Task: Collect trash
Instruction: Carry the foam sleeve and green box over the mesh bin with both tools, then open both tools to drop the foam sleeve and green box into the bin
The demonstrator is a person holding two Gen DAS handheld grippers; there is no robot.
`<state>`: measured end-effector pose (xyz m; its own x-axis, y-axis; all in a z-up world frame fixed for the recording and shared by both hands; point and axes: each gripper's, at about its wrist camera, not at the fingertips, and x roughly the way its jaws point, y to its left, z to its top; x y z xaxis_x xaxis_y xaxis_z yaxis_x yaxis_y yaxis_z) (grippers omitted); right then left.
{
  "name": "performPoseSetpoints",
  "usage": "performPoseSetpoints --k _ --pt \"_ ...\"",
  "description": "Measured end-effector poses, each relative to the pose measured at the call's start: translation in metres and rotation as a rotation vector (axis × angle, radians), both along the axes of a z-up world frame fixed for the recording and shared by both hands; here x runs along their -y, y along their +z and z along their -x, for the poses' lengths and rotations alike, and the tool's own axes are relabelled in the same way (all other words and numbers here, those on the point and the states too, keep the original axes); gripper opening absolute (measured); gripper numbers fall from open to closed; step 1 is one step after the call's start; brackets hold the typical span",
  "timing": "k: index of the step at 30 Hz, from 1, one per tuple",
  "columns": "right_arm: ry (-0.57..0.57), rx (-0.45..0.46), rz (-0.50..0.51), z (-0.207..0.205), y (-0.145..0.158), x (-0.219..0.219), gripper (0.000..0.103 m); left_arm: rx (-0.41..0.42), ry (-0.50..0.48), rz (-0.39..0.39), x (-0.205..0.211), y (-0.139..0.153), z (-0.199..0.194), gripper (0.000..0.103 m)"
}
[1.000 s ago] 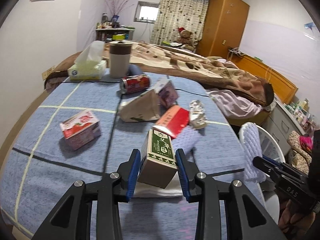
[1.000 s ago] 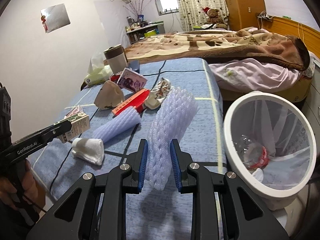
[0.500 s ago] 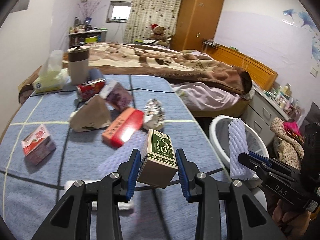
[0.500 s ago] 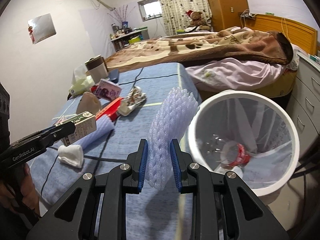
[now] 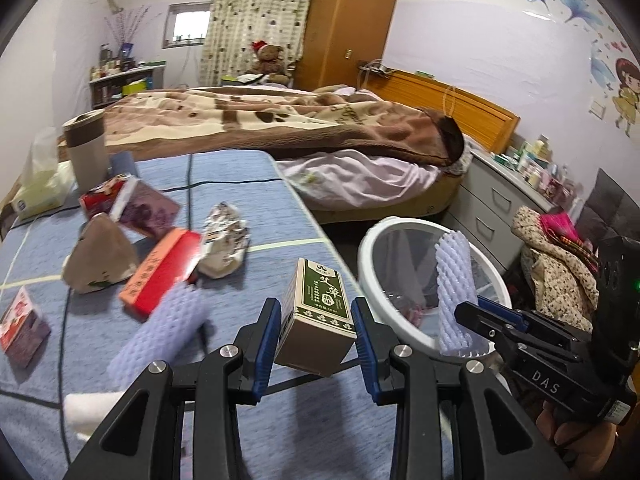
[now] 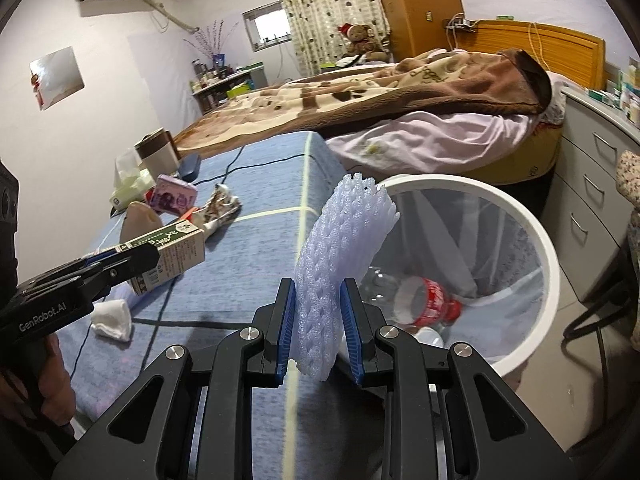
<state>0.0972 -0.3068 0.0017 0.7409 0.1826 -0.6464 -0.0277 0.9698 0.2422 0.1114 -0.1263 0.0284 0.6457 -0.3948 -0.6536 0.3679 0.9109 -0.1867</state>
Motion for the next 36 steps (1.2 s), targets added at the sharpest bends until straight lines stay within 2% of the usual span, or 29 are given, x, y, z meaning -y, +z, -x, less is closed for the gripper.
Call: performPoseSetpoints --k 14,30,33,35,36 --pt "-0.077 -0.019 -0.009 0.001 -0.009 0.032 0.024 -0.006 -0.125 -0.004 0.062 -0.006 -0.013 0.037" --pt "-0.161 -0.103 -0.001 -0.001 -0.027 0.064 0.026 -0.075 -0.269 -0.023 0.125 -0.040 -0.032 0.037" --pt "-0.183 -0.117 -0.007 -0.001 -0.029 0.067 0.036 -0.091 -0.276 -0.040 0.132 -0.047 -0.035 0.037" --pt "-0.197 -0.114 -0.009 -0.001 -0.029 0.070 0.055 -0.099 -0.284 -0.039 0.134 -0.049 -0.035 0.042" --pt "-0.199 -0.109 -0.011 0.000 -0.029 0.070 0.059 -0.098 -0.281 -0.035 0.133 -0.049 -0.035 0.046"
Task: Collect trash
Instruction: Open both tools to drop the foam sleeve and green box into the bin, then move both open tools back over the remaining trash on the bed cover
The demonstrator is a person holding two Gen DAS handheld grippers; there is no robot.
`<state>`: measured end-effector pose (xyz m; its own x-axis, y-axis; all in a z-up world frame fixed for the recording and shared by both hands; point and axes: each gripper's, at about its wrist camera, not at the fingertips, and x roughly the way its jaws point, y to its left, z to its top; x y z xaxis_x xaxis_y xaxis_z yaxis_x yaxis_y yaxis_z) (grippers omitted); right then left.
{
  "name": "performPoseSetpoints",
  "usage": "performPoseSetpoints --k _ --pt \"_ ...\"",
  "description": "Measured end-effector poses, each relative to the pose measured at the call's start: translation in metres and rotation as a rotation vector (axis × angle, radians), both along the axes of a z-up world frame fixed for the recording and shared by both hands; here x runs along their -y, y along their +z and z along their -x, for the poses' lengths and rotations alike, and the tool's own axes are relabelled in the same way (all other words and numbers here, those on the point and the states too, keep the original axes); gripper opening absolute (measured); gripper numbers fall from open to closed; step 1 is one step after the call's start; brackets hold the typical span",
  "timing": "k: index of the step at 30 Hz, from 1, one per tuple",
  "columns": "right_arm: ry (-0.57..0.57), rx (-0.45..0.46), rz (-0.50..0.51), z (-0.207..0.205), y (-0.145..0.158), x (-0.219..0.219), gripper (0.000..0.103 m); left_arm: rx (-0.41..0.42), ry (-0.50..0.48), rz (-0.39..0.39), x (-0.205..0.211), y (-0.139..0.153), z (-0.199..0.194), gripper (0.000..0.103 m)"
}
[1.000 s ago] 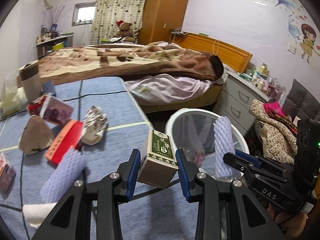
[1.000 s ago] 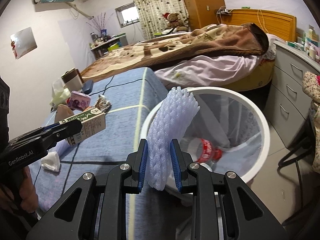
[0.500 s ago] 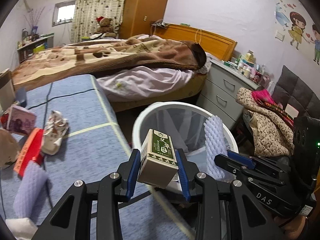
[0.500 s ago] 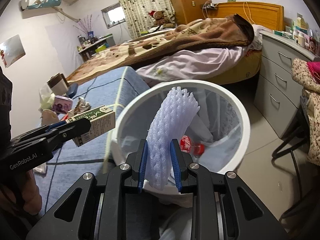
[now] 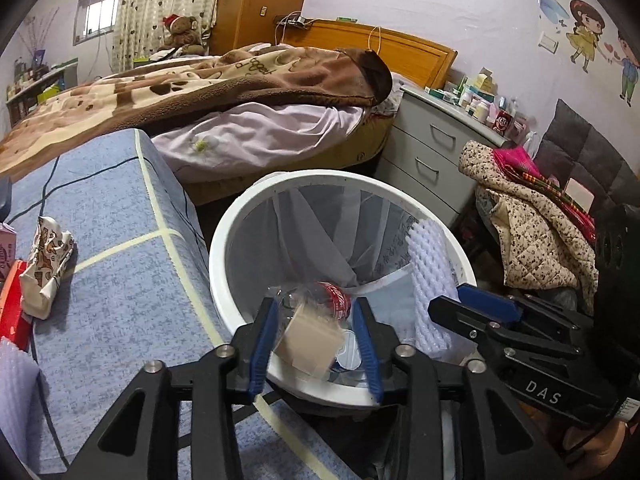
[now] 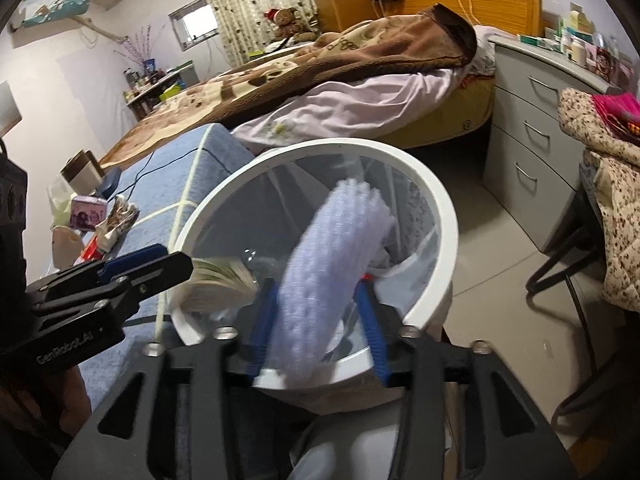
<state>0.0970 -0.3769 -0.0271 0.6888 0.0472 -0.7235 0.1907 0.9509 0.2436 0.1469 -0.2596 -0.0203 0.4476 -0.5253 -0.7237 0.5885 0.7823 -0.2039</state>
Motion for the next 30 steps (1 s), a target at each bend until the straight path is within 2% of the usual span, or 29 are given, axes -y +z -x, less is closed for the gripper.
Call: performPoseSetpoints --k 1,2,14,18,30 --pt "0.000 0.003 -0.001 0.000 0.000 0.000 0.062 0.002 0.003 0.004 -0.001 0.001 0.000 0.053" --pt "0.000 0.006 0.001 0.001 0.001 0.000 0.062 0.007 0.008 0.012 -0.003 0.003 0.000 0.054" --pt "0.045 0.034 0.007 0.006 0.015 -0.012 0.062 0.044 0.110 0.051 -0.040 0.020 0.008 0.055" --pt "0.083 0.052 0.013 0.008 0.021 -0.024 0.062 0.075 0.152 0.032 -0.055 0.025 0.016 0.054" --pt "0.190 0.099 0.024 0.011 0.034 -0.060 0.062 0.099 0.268 0.010 -0.108 0.028 0.040 0.055"
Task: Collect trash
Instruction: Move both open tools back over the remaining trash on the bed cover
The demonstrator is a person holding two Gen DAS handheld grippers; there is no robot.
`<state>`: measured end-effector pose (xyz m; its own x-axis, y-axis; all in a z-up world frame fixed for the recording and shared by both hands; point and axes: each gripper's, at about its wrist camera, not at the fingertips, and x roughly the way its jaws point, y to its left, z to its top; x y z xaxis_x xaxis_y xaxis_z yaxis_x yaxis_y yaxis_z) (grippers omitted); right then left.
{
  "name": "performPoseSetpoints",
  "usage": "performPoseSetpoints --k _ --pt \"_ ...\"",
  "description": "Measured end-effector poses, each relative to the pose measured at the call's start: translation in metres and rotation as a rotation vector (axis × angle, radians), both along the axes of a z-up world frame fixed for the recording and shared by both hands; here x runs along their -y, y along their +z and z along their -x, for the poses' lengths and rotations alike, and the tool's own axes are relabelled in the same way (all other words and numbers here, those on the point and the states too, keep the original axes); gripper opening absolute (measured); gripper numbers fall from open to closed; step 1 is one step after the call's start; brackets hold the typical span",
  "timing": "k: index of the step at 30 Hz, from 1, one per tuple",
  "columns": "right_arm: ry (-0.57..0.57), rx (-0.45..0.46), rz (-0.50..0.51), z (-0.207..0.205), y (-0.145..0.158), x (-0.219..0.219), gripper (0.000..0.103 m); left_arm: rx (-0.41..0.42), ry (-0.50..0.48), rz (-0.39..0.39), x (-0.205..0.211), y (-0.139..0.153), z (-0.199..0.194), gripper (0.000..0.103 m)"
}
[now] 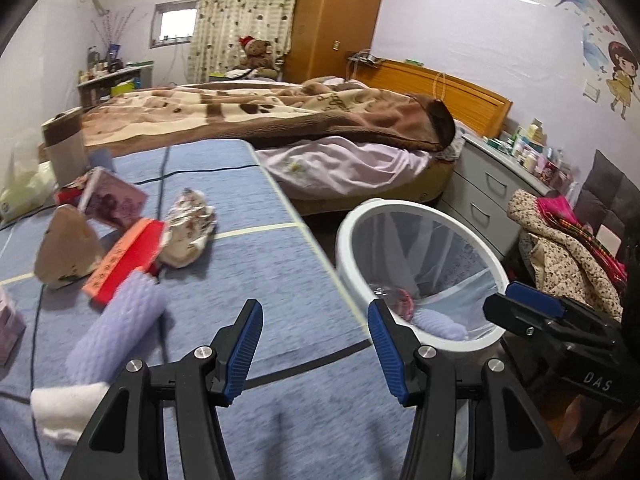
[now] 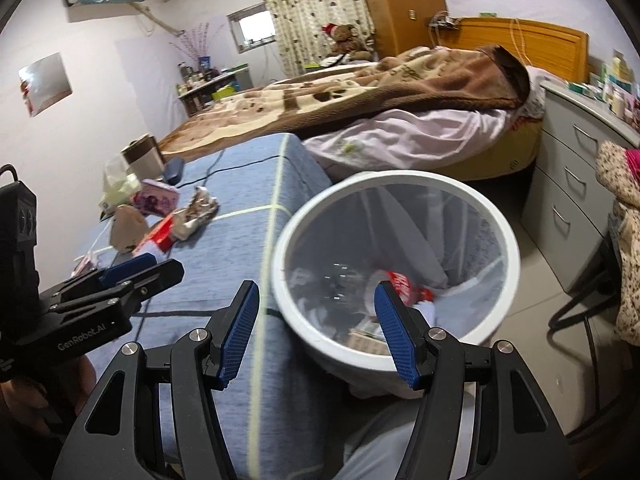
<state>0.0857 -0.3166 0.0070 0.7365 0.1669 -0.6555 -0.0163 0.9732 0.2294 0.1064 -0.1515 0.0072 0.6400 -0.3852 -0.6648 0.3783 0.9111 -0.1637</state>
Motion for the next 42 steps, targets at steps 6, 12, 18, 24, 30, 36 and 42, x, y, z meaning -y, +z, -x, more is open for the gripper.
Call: performPoseSetpoints --k 6,12,18,24,30,36,42 --pt "0.063 0.015 0.011 0.001 0.002 -0.021 0.062 0.008 0.066 0.000 -0.028 -0.001 0.010 0.055" --pt "0.120 0.017 0.002 0.000 0.003 -0.036 0.062 0.020 0.130 -0.013 -0.053 -0.002 0.017 0.055" --pt "0.162 0.001 -0.006 -0.002 0.001 -0.050 0.062 0.027 0.186 -0.027 -0.073 -0.004 0.024 0.055" --pt "0.203 0.001 0.000 -0.004 0.002 -0.064 0.062 0.019 0.229 -0.026 -0.091 -0.006 0.029 0.055" --pt "0.243 0.001 -0.011 -0.007 0.006 -0.074 0.062 0.011 0.255 -0.046 -0.104 -0.006 0.029 0.055" --pt "0.258 -0.008 -0.003 -0.012 0.011 -0.083 0.062 0.024 0.277 -0.038 -0.119 -0.002 0.033 0.055" --pt "0.276 -0.005 -0.010 -0.012 0.015 -0.091 0.062 0.016 0.298 -0.025 -0.133 -0.001 0.034 0.054"
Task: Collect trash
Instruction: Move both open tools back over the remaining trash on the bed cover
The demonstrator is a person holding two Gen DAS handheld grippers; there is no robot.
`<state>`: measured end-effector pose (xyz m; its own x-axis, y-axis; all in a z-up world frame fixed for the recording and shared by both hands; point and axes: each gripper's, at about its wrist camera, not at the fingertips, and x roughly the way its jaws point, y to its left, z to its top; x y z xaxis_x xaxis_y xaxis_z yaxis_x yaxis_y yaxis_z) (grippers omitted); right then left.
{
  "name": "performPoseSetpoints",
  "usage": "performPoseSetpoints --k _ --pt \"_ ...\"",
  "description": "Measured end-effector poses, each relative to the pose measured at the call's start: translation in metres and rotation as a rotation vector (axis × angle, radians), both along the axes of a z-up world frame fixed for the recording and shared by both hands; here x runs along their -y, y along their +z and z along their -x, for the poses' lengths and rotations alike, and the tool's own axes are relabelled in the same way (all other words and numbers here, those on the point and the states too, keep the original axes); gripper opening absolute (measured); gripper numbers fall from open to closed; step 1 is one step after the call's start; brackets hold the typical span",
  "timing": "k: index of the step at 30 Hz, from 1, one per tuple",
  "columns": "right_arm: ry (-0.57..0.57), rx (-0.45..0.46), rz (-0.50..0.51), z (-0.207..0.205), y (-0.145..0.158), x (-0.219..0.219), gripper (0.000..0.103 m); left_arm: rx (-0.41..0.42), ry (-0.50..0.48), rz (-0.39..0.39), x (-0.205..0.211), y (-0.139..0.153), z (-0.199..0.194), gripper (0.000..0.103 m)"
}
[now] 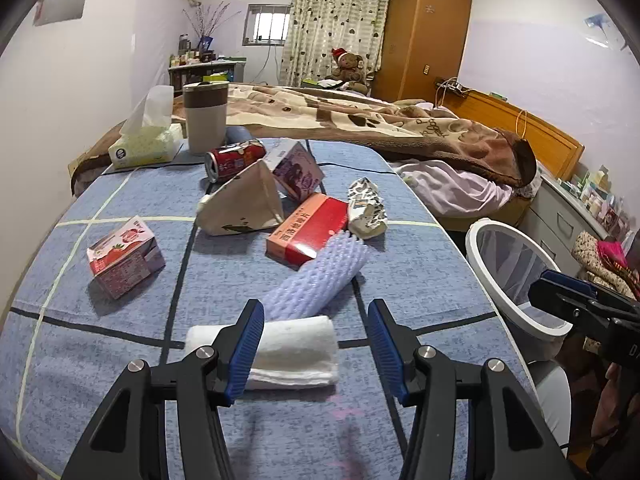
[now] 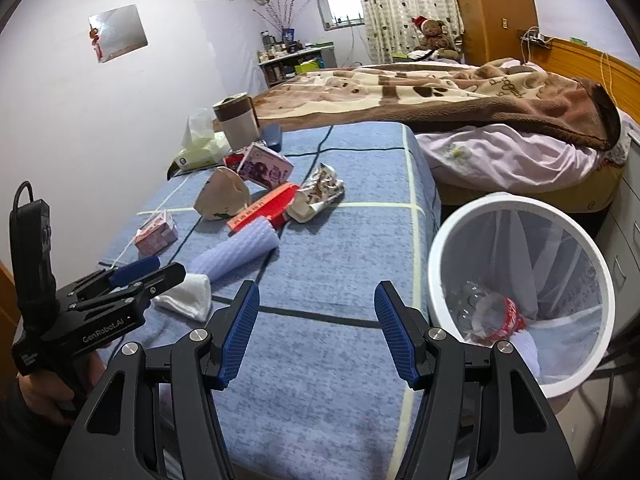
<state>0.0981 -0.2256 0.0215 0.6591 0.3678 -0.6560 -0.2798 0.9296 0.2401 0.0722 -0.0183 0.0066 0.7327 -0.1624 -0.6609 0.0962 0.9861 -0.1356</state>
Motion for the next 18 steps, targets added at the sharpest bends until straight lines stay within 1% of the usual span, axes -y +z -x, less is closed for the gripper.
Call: performPoseSetpoints --k 7,13,18 --pt "0.011 -0.015 -0.003 -0.006 -0.002 -0.009 0.061 0.004 0.019 0.002 -0.016 -0.001 -0.001 0.054" --pt "0.008 -0.032 0.008 -0.015 -0.006 -0.015 0.060 -0.014 0.056 0.001 -0.034 -0.007 -0.007 0.054" --pt "0.011 -0.030 0.012 -0.024 -0.006 -0.021 0.057 -0.010 0.095 -0.003 -0.054 -0.006 -0.013 0.054"
